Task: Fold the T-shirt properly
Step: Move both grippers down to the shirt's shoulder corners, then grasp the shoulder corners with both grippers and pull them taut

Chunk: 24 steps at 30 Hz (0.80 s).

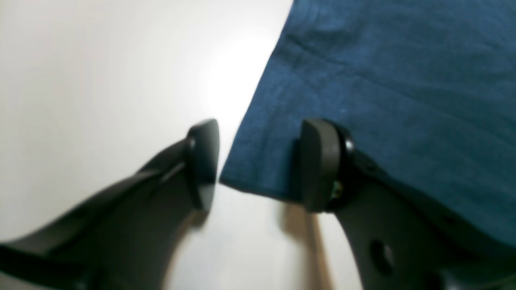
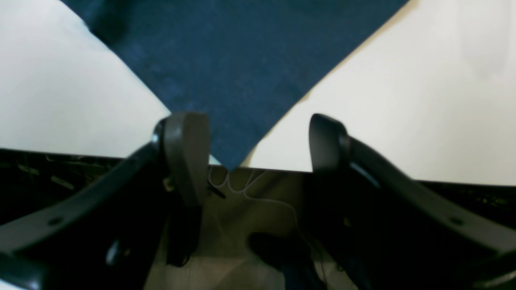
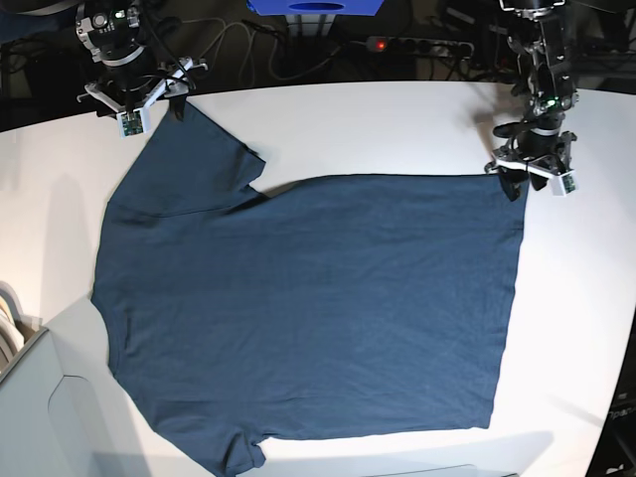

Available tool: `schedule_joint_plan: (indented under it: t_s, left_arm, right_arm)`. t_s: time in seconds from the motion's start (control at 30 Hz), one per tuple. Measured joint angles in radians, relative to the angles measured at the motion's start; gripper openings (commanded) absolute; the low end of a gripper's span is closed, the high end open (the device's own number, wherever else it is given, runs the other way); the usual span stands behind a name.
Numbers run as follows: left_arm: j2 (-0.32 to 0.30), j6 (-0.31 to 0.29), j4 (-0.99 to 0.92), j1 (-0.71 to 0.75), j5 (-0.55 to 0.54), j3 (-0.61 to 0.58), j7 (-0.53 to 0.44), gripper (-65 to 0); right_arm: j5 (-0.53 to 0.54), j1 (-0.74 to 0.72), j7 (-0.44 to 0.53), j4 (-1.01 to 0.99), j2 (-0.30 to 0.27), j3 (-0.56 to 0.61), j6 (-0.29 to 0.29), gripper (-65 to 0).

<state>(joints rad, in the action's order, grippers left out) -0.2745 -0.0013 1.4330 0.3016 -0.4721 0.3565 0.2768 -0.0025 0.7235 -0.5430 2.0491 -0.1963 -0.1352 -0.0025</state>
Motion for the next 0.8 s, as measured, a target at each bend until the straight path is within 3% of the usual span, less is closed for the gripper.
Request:
schedule_joint_plan:
  t_s: [0.4,0.8]
  left_arm:
    - [0.0,-0.001,0.007,0.006,-0.005,-0.001,0.013,-65.0]
    - [0.003,-0.003,0.007,0.006,-0.008,0.0,0.015,-65.0]
  right_arm:
    - [0.0,0.0,0.0,0.0,0.0,0.0,0.0,-28.0]
    - [-0.001,-0.114,0.002,-0.168,0.025,0.001,0.0,-27.9]
